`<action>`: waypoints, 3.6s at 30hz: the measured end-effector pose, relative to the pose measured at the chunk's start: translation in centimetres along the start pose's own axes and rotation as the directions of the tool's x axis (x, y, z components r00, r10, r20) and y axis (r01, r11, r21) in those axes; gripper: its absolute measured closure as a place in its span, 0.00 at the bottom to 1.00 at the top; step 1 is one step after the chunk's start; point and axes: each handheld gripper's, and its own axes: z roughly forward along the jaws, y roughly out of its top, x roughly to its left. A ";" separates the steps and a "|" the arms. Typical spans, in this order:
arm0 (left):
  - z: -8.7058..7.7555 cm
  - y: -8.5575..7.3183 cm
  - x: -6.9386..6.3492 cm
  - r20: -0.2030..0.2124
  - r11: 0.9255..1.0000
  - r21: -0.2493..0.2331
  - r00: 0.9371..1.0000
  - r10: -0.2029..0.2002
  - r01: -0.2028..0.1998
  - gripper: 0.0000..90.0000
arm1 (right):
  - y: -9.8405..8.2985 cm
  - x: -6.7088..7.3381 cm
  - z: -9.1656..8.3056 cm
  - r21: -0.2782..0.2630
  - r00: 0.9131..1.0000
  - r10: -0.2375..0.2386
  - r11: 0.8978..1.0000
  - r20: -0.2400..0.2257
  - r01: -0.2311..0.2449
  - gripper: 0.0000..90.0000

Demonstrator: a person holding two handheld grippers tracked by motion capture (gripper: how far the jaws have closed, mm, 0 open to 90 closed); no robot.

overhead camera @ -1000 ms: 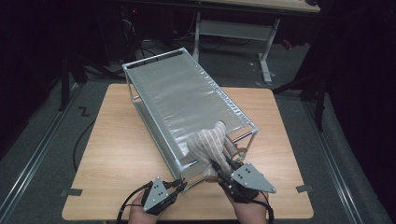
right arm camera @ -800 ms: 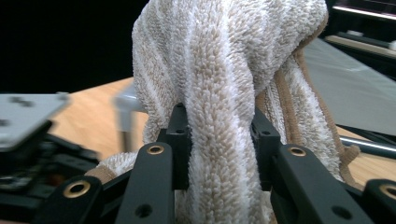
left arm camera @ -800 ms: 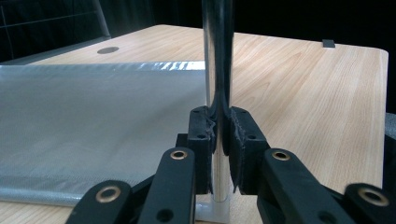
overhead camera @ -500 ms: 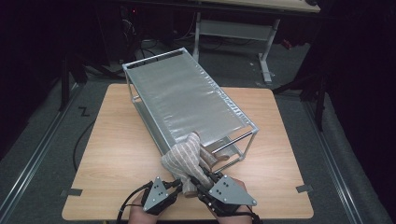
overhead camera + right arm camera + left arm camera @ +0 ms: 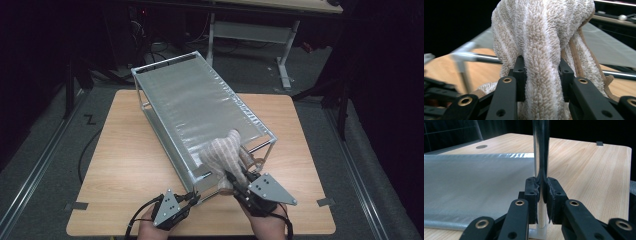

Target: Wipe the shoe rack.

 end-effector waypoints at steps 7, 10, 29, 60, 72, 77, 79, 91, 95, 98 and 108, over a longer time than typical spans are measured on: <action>0.0 0.0 0.0 0.001 1.000 0.001 1.000 0.000 0.000 0.89 | -0.6 -3.6 -0.4 0.007 0.994 0.060 0.998 0.095 -0.061 0.76; 0.0 0.0 0.0 0.001 1.000 0.002 1.000 -0.005 0.005 0.89 | -1.0 -5.0 -0.5 0.013 0.987 0.075 0.997 0.140 -0.077 0.76; -0.2 0.0 0.1 -0.002 1.000 0.006 1.000 -0.009 0.009 0.89 | -1.9 -8.5 -2.7 -0.013 0.957 0.113 0.993 0.267 -0.114 0.76; 0.2 -0.7 -0.4 0.003 0.999 0.050 1.000 0.007 -0.008 0.80 | -5.6 0.5 0.6 0.209 0.999 0.014 0.978 -0.046 -0.004 0.76; 0.2 -1.0 -0.5 -0.009 0.999 0.044 1.000 -0.027 0.027 0.89 | -3.5 4.7 0.4 0.137 0.980 -0.057 0.987 -0.189 0.084 0.76; 0.2 -1.0 -0.5 -0.007 0.999 0.041 0.999 -0.035 0.036 0.89 | -3.0 4.9 0.3 0.116 0.979 -0.061 0.990 -0.195 0.085 0.77; 0.2 -1.0 -0.4 -0.006 0.999 0.046 1.000 -0.026 0.026 0.89 | -2.9 4.6 0.3 0.116 0.980 -0.051 0.990 -0.191 0.075 0.77; 0.1 -0.9 -0.2 -0.007 0.998 0.063 1.000 0.000 0.000 0.89 | -3.2 0.5 -0.1 0.116 0.997 0.009 0.993 -0.077 0.000 0.77; 0.1 -0.9 -0.2 -0.006 0.998 0.064 1.000 0.002 -0.001 0.89 | -3.4 -1.3 -0.3 0.113 0.999 0.033 0.993 -0.022 -0.030 0.77; 0.0 -0.9 -0.2 -0.006 0.998 0.066 1.000 0.001 -0.001 0.89 | -3.6 -2.7 -0.5 0.113 0.998 0.054 0.992 0.027 -0.057 0.77; 0.0 -0.9 -0.2 -0.005 0.998 0.067 1.000 0.002 -0.002 0.89 | -4.5 -7.2 -1.3 0.104 0.974 0.115 0.985 0.196 -0.137 0.77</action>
